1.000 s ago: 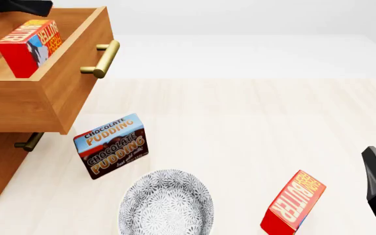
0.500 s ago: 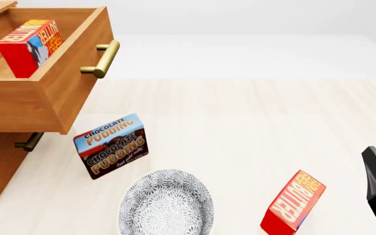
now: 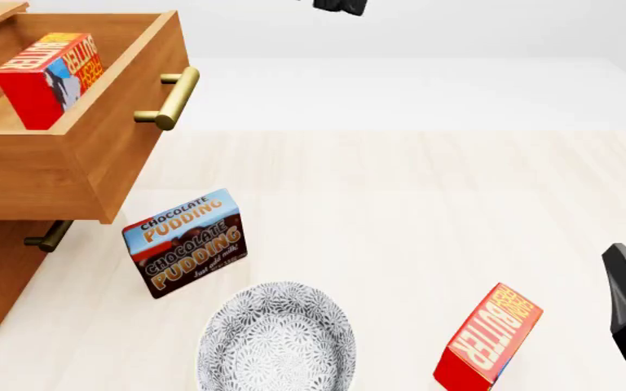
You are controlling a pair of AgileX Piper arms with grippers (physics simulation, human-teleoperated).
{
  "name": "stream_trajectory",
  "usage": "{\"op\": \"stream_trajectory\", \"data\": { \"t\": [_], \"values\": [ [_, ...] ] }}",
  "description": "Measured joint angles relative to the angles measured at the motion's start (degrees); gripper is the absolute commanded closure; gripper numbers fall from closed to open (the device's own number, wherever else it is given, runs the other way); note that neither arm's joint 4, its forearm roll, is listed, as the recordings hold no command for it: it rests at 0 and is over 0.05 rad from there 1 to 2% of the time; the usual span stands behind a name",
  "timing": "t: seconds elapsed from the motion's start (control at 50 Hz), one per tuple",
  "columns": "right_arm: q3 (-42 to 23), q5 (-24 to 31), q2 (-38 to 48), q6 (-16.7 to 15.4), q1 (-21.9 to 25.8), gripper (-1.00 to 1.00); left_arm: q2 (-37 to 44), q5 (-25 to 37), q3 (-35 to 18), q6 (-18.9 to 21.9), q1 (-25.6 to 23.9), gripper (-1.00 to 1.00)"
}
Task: Put the butter at the front in the top drawer of the cabinet and close it.
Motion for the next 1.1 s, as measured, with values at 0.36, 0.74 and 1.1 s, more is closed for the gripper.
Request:
{"op": "stream_trajectory", "data": {
  "t": [0.36,0.74,1.1],
  "values": [
    [0.00,0.00,0.00,0.00,0.00,-1.00,-0.34,-13.76,11.51,-4.98,1.51,-1.00],
    [0.00,0.00,0.00,0.00,0.00,-1.00,-1.12,-23.24,23.51,-9.99,3.31,-1.00],
    [0.00,0.00,0.00,0.00,0.00,-1.00,-1.14,-27.82,30.08,-12.87,5.21,-1.00]
  ]
}}
